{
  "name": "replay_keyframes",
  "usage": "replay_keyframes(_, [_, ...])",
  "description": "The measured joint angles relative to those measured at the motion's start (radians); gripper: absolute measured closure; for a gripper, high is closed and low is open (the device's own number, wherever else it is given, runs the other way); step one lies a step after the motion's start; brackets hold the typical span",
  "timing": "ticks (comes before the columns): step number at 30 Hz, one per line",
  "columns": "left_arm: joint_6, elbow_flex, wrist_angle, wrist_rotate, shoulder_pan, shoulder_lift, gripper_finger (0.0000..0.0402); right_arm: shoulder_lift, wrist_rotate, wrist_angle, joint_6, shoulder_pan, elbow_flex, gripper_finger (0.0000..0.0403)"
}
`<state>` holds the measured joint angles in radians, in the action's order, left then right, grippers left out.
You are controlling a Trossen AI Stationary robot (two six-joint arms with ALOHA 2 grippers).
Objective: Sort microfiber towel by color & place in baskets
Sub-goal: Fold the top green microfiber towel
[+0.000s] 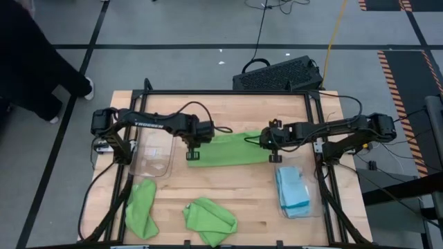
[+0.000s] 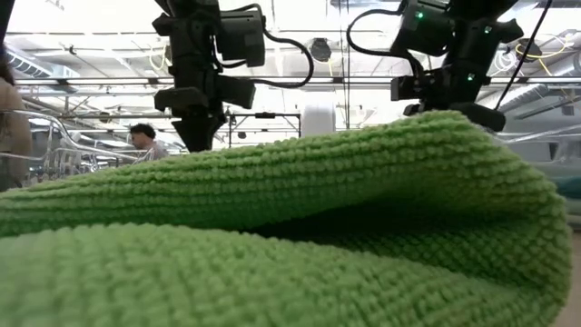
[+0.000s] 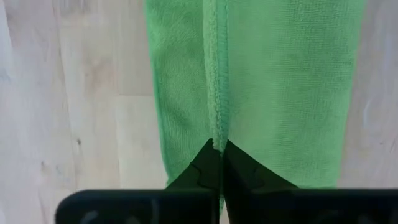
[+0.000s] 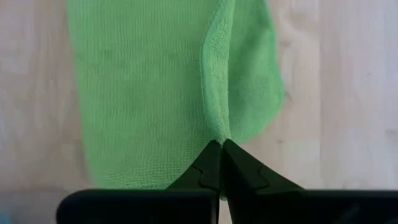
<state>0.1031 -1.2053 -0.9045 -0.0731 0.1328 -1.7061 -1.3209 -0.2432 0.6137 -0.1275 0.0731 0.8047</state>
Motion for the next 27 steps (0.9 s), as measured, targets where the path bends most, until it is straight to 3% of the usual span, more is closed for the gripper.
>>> replay_keyframes(5, [-0.009,0.0,-0.035,0.0,0.001,0.0,0.0385,0.0,0.013,0.001,0.0,-0.004,-0.002,0.04])
replay_keyframes(10, [-0.039,0.0,-0.041,0.001,-0.016,0.0,0.0397,0.01,0.118,0.009,0.033,-0.021,-0.002,0.04])
replay_keyframes(17, [-0.06,0.0,-0.041,0.01,-0.043,0.0,0.0383,0.06,0.242,0.003,0.149,-0.036,0.018,0.04])
replay_keyframes(23, [-0.071,0.001,-0.016,-0.016,-0.031,0.0,0.0397,0.066,0.122,-0.07,0.176,-0.02,0.067,0.0401])
replay_keyframes(27, [-0.121,0.004,-0.013,-0.038,-0.001,0.0,0.0387,0.026,0.108,-0.088,0.141,0.022,0.067,0.0401])
